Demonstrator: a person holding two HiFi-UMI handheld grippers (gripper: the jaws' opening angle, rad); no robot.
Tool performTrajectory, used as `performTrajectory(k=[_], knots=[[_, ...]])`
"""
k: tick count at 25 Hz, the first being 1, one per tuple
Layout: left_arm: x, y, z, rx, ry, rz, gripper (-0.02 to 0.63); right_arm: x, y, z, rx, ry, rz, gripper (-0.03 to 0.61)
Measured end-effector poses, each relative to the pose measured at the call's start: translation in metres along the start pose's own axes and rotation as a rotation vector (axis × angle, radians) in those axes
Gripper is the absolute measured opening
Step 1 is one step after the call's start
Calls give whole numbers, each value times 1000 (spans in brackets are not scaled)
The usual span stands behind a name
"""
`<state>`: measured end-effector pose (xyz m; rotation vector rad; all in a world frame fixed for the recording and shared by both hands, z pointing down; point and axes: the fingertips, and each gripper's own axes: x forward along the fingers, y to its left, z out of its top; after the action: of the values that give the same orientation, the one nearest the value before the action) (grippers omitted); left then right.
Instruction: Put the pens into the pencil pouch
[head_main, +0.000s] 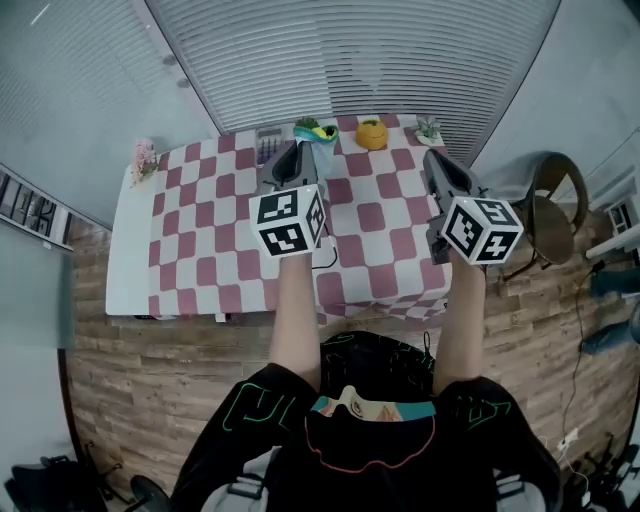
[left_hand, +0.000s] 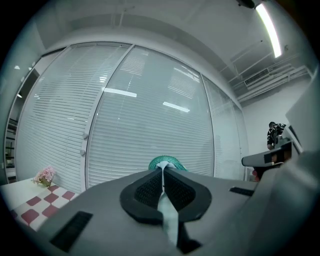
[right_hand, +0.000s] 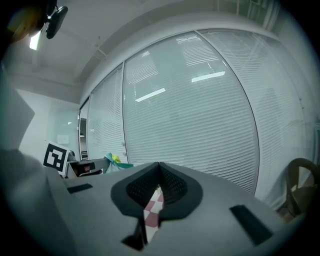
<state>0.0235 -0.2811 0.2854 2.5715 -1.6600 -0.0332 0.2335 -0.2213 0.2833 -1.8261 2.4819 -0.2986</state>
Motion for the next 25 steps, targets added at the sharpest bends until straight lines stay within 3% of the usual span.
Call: performTrajectory(k=[6,13,25], knots=[[6,0,15,-22,-33,95,0,-6,-30,13,-9,-52,-51,2],[0,-3,1,-13,-35,213,0,-7,-51,19,-32,-61,-75,2],[-11,-16,-17,18,-10,268,0,-7,-53,4,-48,-50,-15,2]])
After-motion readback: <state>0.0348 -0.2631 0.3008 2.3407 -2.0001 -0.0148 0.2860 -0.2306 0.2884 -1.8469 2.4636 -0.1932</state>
